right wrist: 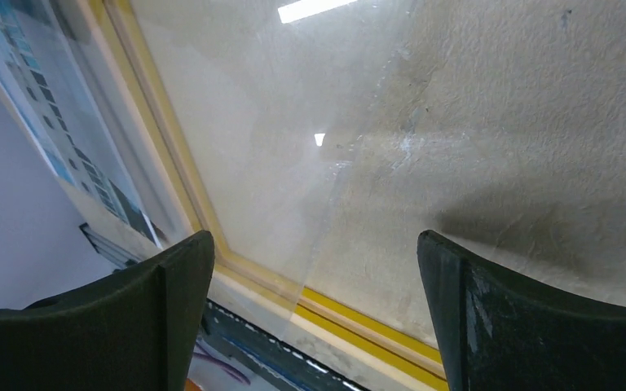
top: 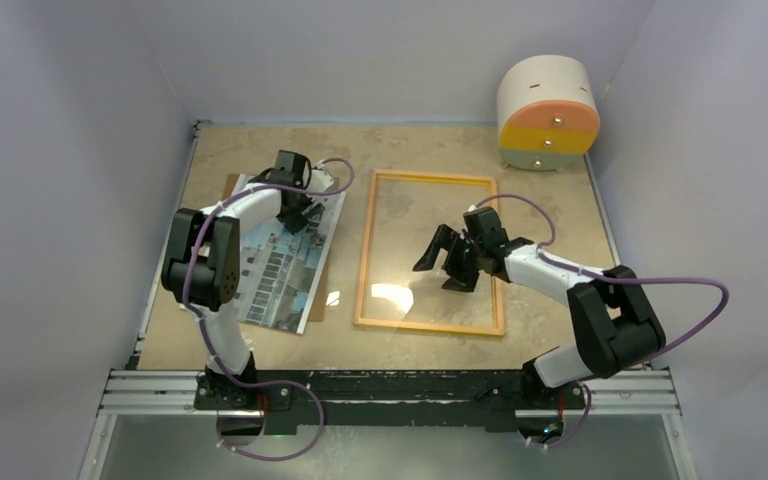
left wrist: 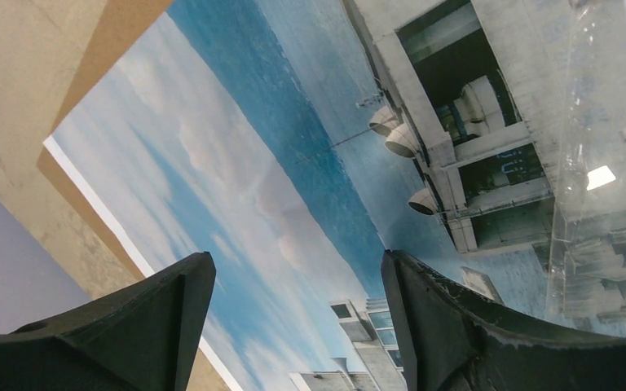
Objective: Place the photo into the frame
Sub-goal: Pick up the photo frame item at the center of the board.
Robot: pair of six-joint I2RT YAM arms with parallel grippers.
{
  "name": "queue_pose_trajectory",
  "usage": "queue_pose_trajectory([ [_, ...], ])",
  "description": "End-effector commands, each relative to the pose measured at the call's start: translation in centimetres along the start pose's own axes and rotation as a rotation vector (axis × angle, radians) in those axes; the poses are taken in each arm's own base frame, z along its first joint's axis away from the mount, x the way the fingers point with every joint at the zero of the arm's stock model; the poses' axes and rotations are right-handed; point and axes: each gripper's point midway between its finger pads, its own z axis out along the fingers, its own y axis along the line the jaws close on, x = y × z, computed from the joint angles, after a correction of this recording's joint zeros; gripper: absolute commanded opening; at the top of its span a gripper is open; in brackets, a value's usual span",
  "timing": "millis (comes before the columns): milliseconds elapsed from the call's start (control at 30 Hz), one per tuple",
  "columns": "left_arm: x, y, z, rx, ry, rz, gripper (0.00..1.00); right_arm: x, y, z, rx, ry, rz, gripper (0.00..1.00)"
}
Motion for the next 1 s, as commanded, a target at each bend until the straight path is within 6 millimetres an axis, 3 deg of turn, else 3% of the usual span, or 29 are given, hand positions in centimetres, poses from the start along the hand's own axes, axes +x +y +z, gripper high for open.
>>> queue_pose_trajectory([
  [0,-0.3,-0.6,-0.1,0.022,-0.027,-0.026,0.79,-0.9,2.6,0.6,-0.158,-0.068,0.137,0.93],
  [167,0.0,-1.3,0.1,0.043,-0.017,-0.029,0.79,-0.1,1.6,2.0,-0.185,-0.089,0.181,0.86],
  [400,0.3,-2.3,0.5,0.072,-0.006,-0.029,0.79,-0.1,1.4,2.2,-0.328,-0.211,0.266,0.84],
  [767,0.1,-3.7,0.7,0.092,-0.002,-0.010,0.79,-0.9,5.1,1.9,-0.595,-0.270,0.318,0.81],
  [967,0.5,-4.3,0.9,0.090,0.007,0.021,0.79,-1.4,6.6,0.4,-0.779,-0.311,0.363,0.64],
])
